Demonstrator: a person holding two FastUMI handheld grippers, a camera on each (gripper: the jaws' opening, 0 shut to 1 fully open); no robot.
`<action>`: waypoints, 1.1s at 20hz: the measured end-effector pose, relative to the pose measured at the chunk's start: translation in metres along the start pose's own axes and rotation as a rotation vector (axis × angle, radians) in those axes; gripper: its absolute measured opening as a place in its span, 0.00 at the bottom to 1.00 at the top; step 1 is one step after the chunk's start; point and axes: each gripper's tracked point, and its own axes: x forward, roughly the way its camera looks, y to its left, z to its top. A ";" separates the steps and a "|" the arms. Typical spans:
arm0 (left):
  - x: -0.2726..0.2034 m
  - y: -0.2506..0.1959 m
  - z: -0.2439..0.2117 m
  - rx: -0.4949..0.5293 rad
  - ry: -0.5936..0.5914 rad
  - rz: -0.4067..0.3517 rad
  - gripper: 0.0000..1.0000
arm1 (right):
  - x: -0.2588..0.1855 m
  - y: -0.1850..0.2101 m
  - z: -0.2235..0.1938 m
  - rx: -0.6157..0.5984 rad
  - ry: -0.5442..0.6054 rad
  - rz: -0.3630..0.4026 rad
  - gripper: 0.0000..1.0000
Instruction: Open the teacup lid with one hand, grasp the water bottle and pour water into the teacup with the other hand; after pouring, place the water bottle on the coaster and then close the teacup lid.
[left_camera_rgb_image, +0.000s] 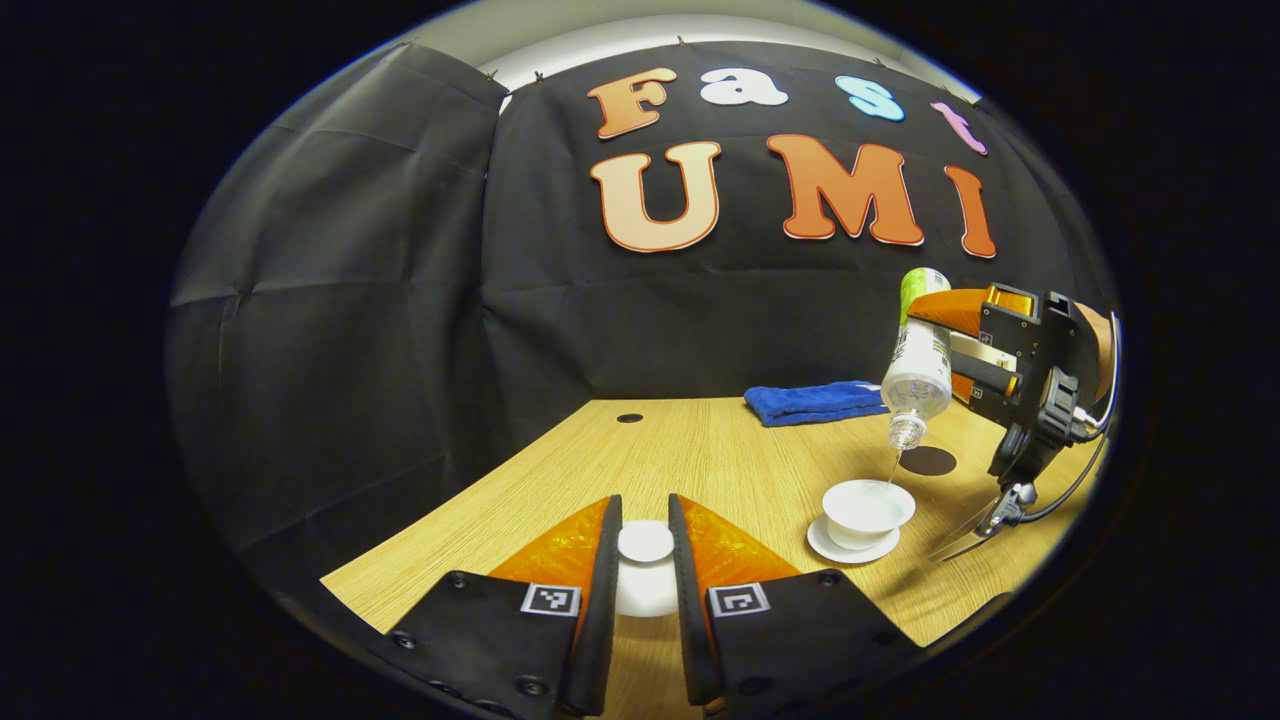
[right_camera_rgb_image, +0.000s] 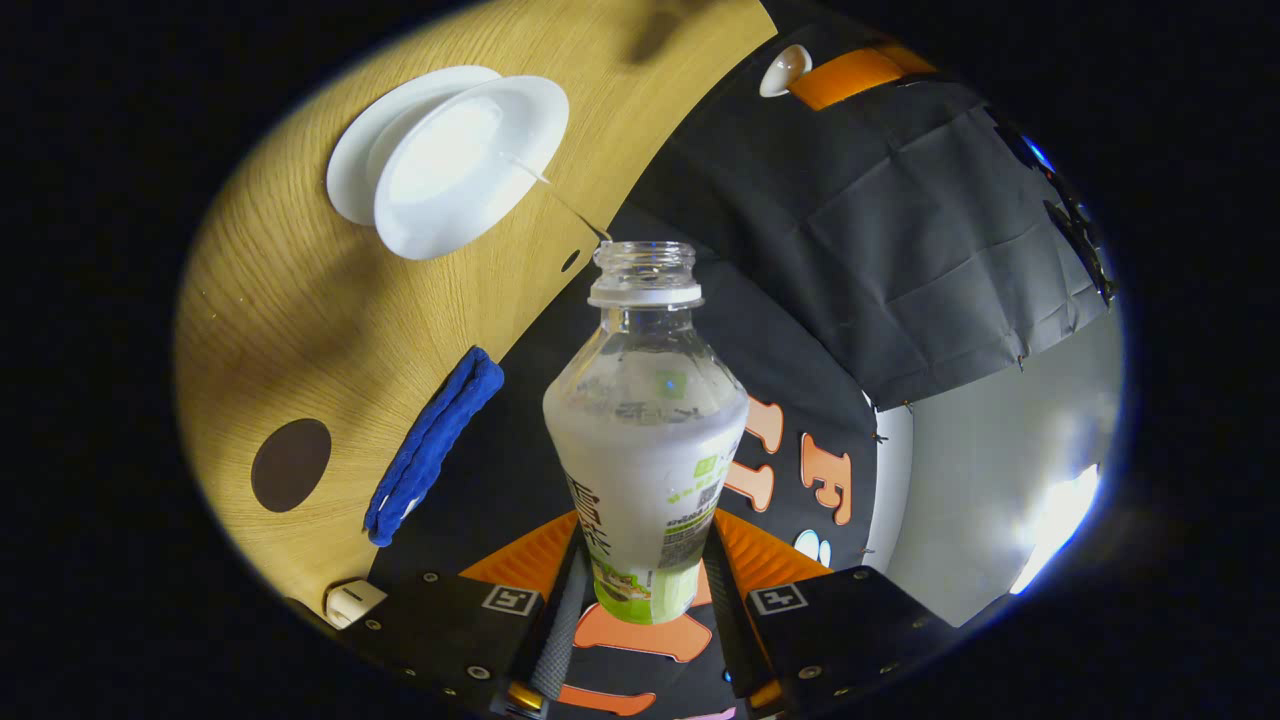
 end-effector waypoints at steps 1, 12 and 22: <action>0.001 -0.002 -0.001 0.003 0.003 -0.001 0.33 | 0.001 0.005 -0.001 0.015 0.000 0.010 0.62; 0.005 -0.022 0.000 0.016 0.018 -0.027 0.33 | -0.019 0.064 0.008 0.673 0.050 0.288 0.62; 0.012 -0.048 0.005 0.018 0.018 -0.055 0.33 | -0.008 0.033 -0.046 1.364 0.174 0.371 0.63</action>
